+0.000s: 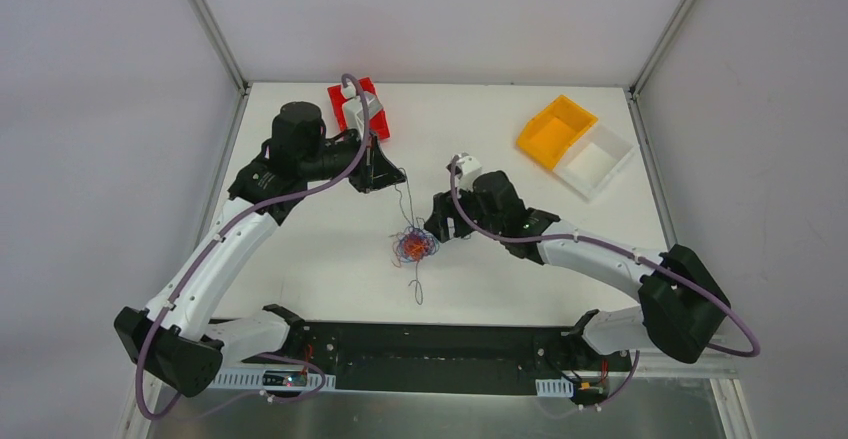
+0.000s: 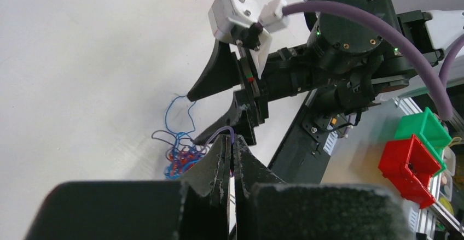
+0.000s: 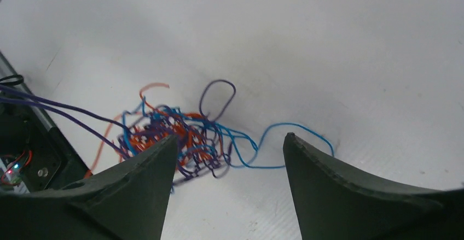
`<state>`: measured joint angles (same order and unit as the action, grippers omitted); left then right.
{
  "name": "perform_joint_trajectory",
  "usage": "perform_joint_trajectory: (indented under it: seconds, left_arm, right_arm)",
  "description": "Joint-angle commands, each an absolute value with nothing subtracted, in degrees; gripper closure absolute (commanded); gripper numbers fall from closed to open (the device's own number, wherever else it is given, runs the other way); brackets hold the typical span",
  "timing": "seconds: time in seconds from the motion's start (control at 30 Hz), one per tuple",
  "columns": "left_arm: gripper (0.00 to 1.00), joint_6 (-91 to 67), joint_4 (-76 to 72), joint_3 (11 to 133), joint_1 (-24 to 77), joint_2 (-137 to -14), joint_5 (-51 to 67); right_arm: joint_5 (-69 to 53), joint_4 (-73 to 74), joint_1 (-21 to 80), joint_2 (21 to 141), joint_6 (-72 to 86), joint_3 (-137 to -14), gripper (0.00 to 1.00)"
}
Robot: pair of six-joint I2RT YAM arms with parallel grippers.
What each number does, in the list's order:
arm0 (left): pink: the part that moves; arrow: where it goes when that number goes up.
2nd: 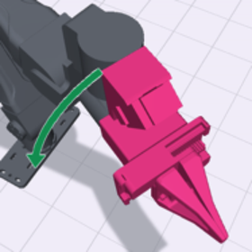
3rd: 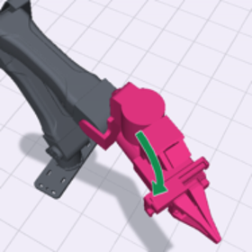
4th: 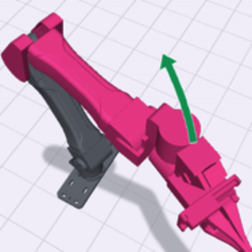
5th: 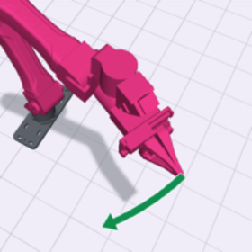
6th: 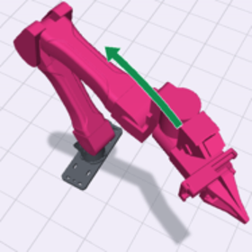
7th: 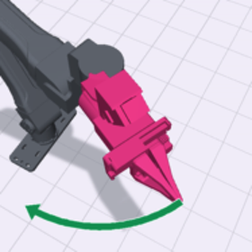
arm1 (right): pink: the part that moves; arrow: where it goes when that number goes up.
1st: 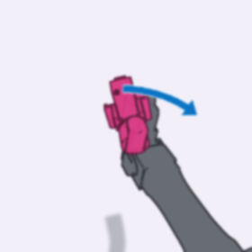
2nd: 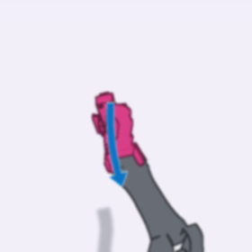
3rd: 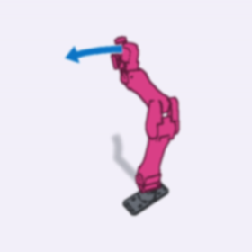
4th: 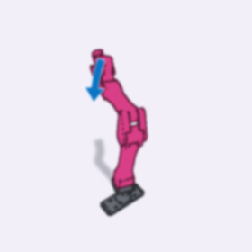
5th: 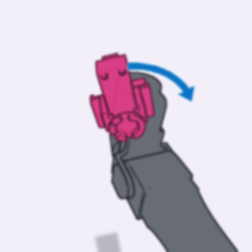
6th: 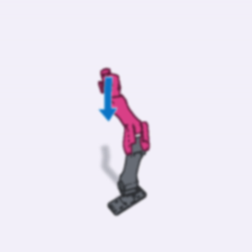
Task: Untangle the cables
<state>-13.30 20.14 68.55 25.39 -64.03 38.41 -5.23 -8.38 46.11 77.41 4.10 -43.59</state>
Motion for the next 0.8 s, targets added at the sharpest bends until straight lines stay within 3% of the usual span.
perform_joint_trajectory:
  seconds: [0.0, 0.17, 0.53, 0.77]
  left_arm:
    - [1.0, -14.6, 19.2, 72.0, 25.0, -65.3, 44.6]
    - [1.0, -16.0, 19.2, 72.3, 25.1, -65.5, 46.3]
    - [1.0, -17.1, 19.1, 72.2, 25.0, -65.6, 47.6]
    - [1.0, -17.0, 19.2, 72.3, 25.1, -65.9, 47.9]
  right_arm:
    - [-10.0, -14.5, 49.4, 77.4, -2.0, -46.6, 0.24]
    - [-15.7, -20.3, 50.7, 77.2, -1.8, -45.8, 0.23]
    - [-14.4, -20.9, 50.8, 76.8, -1.8, -47.2, 0.26]
    - [-0.5, -24.7, 51.0, 76.0, -1.1, -48.4, 0.4]
